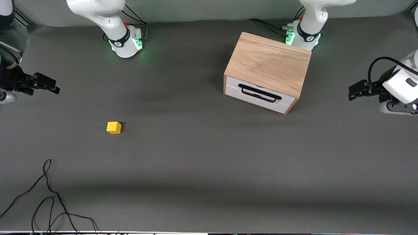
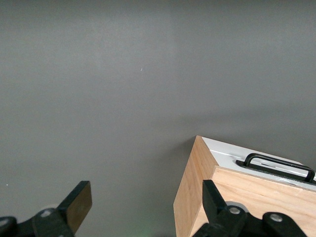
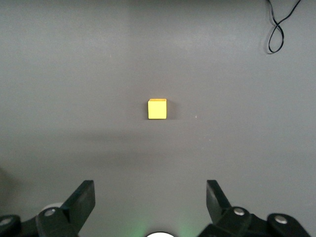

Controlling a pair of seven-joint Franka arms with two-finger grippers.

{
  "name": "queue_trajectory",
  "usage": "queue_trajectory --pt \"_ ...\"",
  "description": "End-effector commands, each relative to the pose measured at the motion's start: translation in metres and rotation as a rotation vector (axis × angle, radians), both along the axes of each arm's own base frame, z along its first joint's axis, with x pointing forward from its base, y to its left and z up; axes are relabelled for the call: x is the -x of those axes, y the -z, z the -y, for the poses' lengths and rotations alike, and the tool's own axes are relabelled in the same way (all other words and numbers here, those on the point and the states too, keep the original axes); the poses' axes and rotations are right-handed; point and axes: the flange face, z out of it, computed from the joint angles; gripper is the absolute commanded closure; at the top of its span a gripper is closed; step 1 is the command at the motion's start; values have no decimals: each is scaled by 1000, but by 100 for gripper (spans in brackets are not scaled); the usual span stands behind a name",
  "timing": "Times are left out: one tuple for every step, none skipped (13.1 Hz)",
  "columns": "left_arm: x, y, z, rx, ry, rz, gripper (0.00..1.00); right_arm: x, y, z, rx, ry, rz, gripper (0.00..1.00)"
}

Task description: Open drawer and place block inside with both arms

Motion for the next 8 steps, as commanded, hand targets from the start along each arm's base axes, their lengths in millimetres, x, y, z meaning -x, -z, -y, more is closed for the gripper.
queue_trajectory --pt "3 -5 0 -16 20 15 0 -4 -3 1 11 2 9 0" --pt "3 -5 1 -16 21 15 0 -4 -3 3 11 6 9 0" --pt "3 -5 1 -16 21 15 0 -4 -4 3 11 6 11 0" --pt "4 -5 2 -14 23 15 0 -4 -4 2 11 5 11 0" --pt "4 -5 6 -15 21 15 0 -4 -4 2 11 3 12 0" --pt "4 -4 12 -15 23 13 0 -5 -4 2 11 3 12 0" --pt "5 -4 19 -11 32 13 0 -5 -3 2 11 3 11 0" --pt "6 -4 30 -9 42 13 0 -5 -2 1 11 2 9 0"
